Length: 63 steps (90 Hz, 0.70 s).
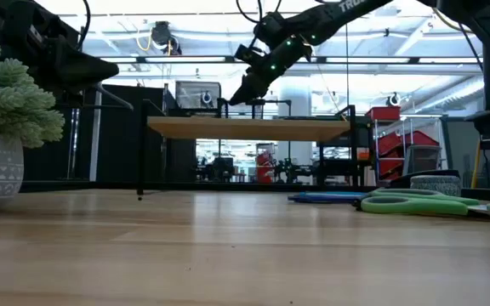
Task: Pick and place office supplies into organizer
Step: Put the black desk organizer on the shelf, then put the black pen into the desk organizer on the shelf
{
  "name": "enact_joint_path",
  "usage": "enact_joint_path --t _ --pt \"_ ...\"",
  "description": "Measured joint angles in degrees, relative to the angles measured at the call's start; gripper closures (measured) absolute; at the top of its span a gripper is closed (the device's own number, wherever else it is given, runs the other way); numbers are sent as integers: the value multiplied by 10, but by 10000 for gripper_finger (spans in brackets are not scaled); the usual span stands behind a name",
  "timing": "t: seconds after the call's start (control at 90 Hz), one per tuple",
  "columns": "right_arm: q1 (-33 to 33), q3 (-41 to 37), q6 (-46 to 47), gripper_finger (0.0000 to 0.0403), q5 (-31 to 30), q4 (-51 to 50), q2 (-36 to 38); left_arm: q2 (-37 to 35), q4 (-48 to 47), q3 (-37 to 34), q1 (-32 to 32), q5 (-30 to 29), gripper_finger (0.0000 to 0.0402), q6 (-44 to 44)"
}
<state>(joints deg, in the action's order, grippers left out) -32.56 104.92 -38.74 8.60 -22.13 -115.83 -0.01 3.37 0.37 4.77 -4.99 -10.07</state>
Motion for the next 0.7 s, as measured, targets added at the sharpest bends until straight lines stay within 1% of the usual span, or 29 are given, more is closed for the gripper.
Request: enact_joint_path --t 0.222,0.311,0.411,0.489,0.611,0.7 --pt "2 0 -12 319 2 17 -5 0 0 0 0 0 391 0" --pt "3 0 -11 308 -11 22 2 0 0 0 0 0 391 0" --pt "9 9 -9 299 -43 10 17 0 0 0 0 0 391 -1" --pt "20 22 4 296 -72 -17 34 0 0 0 0 0 391 -13" --pt "46 51 28 296 -131 -85 65 3 -18 0 0 -5 391 -28" --pt "70 76 47 297 -159 -136 94 25 -19 0 0 -7 391 -44"
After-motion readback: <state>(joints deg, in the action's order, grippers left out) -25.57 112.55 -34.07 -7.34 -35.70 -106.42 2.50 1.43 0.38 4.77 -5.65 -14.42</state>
